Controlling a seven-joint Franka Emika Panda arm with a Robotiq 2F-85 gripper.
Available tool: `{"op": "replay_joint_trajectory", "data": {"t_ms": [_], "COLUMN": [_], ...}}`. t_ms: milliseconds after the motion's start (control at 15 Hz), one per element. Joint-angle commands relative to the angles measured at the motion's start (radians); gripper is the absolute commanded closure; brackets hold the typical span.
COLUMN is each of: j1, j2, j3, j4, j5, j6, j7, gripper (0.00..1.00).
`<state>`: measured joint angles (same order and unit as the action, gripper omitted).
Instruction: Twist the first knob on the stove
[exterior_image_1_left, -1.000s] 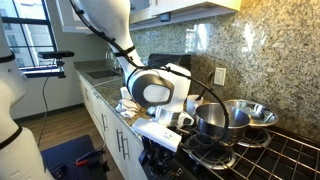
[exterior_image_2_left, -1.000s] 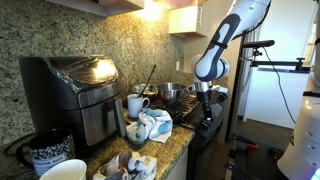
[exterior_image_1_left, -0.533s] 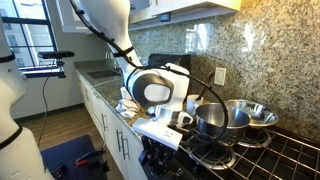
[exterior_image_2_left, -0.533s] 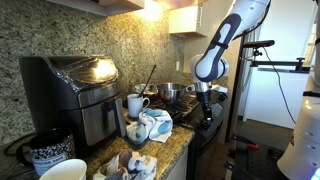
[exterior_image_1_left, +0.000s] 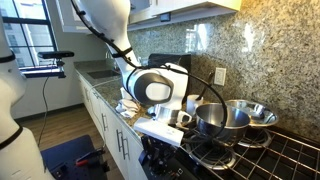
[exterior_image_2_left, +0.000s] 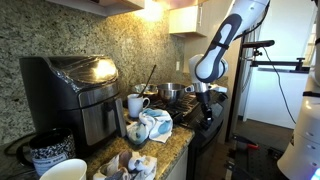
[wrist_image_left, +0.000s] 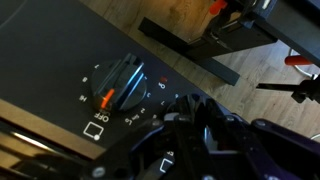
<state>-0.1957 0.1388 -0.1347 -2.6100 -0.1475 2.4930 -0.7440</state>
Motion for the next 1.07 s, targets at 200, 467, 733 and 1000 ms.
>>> {"op": "replay_joint_trajectory", "data": {"t_ms": [200, 467, 733, 1000], "j1": [0.027, 0.035, 0.039, 0.042], "j2": [0.124, 0.128, 0.135, 0.143], "j3": [0.026, 0.025, 0.026, 0.03], "j4": [0.005, 0.009, 0.02, 0.035], "j5": [-0.046, -0.091, -0.134, -0.161], "j6": [0.038, 0.032, 0.013, -0.012], "j7": [-0.007, 0.006, -0.003, -0.006], "gripper": [0.92, 0.92, 0.92, 0.92]}}
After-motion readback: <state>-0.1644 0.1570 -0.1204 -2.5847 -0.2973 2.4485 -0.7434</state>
